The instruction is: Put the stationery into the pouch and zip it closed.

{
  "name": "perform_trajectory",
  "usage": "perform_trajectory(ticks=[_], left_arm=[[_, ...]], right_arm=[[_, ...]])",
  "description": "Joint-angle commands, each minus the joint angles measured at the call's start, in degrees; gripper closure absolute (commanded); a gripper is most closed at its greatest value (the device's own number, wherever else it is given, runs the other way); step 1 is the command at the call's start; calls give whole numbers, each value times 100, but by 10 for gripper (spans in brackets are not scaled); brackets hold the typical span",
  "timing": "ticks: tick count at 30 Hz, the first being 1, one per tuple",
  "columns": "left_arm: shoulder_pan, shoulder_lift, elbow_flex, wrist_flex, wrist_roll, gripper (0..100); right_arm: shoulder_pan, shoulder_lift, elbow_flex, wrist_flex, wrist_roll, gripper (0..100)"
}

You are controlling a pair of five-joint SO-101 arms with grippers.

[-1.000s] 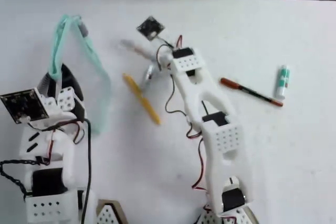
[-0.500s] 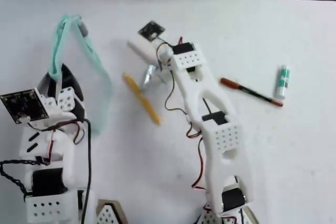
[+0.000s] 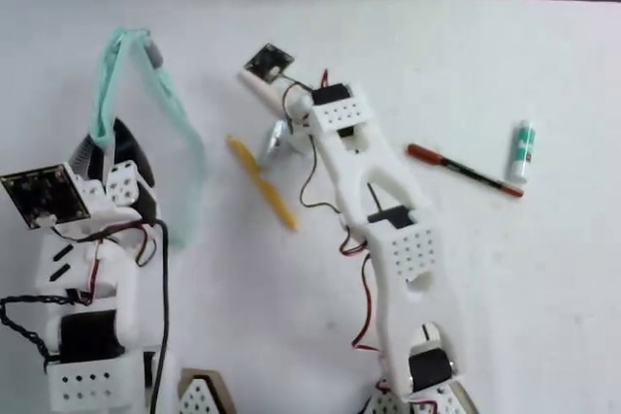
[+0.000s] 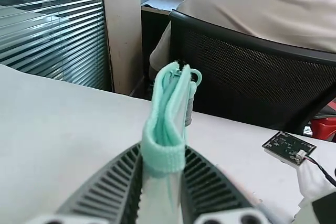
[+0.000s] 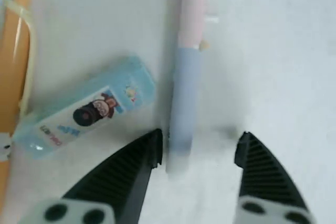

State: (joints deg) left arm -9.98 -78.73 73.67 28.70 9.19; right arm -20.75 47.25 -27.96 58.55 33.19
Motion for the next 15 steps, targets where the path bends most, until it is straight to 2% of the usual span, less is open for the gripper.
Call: perform_trajectory(ticks=[1, 5, 11, 15], left_arm=[[163, 22, 255, 35, 88, 976], [171, 22, 255, 35, 88, 976], [171, 22, 255, 35, 88, 976], [171, 22, 255, 35, 79, 974]], right_arm=[[-110, 75, -229, -215, 53, 898], [84, 66, -229, -189, 53, 985], [549, -505, -246, 330, -9, 981], [655, -1165, -202, 1103, -273, 981]])
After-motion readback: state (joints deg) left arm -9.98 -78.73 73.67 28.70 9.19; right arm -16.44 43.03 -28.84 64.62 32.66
